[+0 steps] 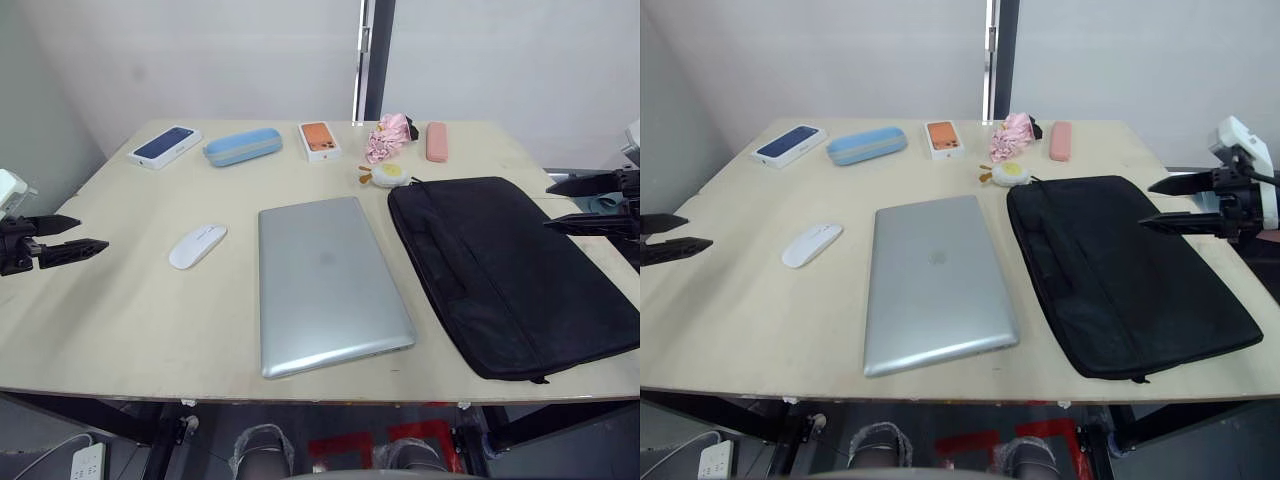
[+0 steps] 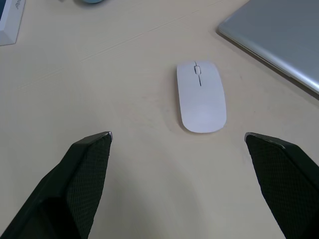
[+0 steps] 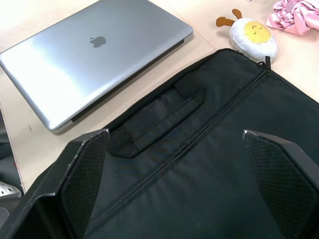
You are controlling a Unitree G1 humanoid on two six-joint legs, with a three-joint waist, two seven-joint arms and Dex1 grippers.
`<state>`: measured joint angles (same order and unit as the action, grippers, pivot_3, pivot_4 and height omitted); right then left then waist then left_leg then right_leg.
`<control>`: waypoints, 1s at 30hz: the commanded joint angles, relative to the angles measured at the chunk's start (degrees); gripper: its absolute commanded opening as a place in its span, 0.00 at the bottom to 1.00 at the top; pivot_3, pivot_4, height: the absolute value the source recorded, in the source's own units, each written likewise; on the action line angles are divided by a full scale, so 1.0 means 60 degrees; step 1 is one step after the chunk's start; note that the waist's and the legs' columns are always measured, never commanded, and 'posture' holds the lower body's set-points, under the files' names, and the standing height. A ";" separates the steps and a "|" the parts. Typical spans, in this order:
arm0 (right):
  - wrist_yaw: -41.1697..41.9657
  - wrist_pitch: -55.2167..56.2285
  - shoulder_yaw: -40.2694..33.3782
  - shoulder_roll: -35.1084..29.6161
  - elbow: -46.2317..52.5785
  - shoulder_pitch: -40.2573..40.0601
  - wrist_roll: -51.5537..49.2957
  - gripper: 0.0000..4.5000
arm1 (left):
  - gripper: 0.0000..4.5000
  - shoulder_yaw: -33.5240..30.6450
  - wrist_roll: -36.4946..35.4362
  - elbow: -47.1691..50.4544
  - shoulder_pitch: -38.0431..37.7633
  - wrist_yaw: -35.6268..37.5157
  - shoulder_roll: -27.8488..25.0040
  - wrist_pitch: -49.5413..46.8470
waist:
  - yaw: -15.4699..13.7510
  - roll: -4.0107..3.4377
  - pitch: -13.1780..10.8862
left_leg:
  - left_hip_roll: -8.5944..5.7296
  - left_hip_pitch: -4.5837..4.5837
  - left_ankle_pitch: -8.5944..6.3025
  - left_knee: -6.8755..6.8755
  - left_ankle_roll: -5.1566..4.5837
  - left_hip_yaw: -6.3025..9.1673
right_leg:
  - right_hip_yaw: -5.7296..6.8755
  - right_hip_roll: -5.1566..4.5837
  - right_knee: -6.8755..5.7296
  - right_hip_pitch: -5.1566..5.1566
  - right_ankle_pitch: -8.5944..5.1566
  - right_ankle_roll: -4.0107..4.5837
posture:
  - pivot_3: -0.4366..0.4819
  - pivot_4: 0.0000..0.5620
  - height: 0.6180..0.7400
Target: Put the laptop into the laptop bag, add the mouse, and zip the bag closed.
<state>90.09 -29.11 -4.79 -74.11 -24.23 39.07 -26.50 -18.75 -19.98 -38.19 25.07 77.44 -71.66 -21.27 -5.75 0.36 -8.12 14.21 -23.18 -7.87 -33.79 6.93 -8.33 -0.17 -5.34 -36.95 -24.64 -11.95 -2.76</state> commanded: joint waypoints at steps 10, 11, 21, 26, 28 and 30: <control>0.0194 0.0072 -0.0427 -0.0208 0.0272 0.0157 -0.0042 1.00 | 1.00 -0.0100 0.0090 0.0014 0.0266 -0.0060 -0.0216 0.0160 | 0.0000 0.0000 0.0000 | 0.0000 0.0000 0.0000 -0.0001 0.0000 0.0000 | 0.0000 0.0000 -0.0001 0.0000 0.0000 0.0000 | 0.48 0.27 1.00; 0.0188 0.0074 -0.0429 -0.0211 0.0277 0.0154 -0.0039 1.00 | 1.00 -0.0100 0.0088 0.0015 0.0274 -0.0057 -0.0217 0.0156 | 0.0000 0.0000 0.0000 | 0.0000 0.0000 0.0000 -0.0001 0.0000 0.0000 | 0.0000 0.0000 -0.0001 0.0000 0.0000 0.0000 | 0.48 0.27 1.00; 0.0174 0.0155 -0.0400 -0.0234 0.0240 0.0155 0.0035 1.00 | 1.00 -0.0114 0.0119 -0.0004 0.0372 -0.0114 -0.0190 0.0279 | -0.0002 0.0000 0.0000 | 0.0000 0.0000 0.0000 -0.0001 0.0000 0.0000 | 0.0000 0.0000 -0.0001 0.0000 0.0000 0.0000 | 0.48 0.27 1.00; -0.0061 0.0348 -0.0377 -0.0085 0.0338 0.0142 0.0169 1.00 | 1.00 -0.0513 -0.0408 0.0617 0.0248 0.0004 -0.0108 -0.0225 | -0.0001 0.0000 0.0000 | 0.0000 0.0000 0.0000 -0.0002 0.0000 0.0000 | 0.0000 0.0000 -0.0001 0.0000 0.0000 0.0000 | 0.48 0.27 1.00; -0.0178 0.0478 -0.0364 -0.0019 0.0431 0.0090 0.0268 1.00 | 1.00 -0.0670 -0.0733 0.0967 0.0229 -0.0045 -0.0042 -0.0837 | 0.0000 0.0000 0.0000 | 0.0000 0.0000 0.0000 -0.0003 0.0000 0.0000 | 0.0000 -0.0001 -0.0002 0.0000 0.0000 0.0000 | 0.48 0.27 1.00; -0.0471 0.0665 -0.0338 0.0110 0.0507 0.0097 0.0436 1.00 | 1.00 -0.0751 -0.1084 0.1272 0.0302 -0.0242 0.0026 -0.1810 | 0.0001 0.0000 0.0000 | 0.0000 0.0000 0.0000 -0.0003 0.0001 0.0000 | 0.0000 -0.0001 -0.0005 0.0000 0.0000 0.0000 | 0.48 0.27 1.00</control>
<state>88.75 -26.85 -4.78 -73.61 -22.61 39.06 -24.63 -21.03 -23.67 -33.38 26.23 76.99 -71.24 -26.65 -5.74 0.36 -8.12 14.21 -23.17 -7.87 -33.81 6.94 -8.33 -0.17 -5.34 -36.99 -24.64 -11.95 -2.76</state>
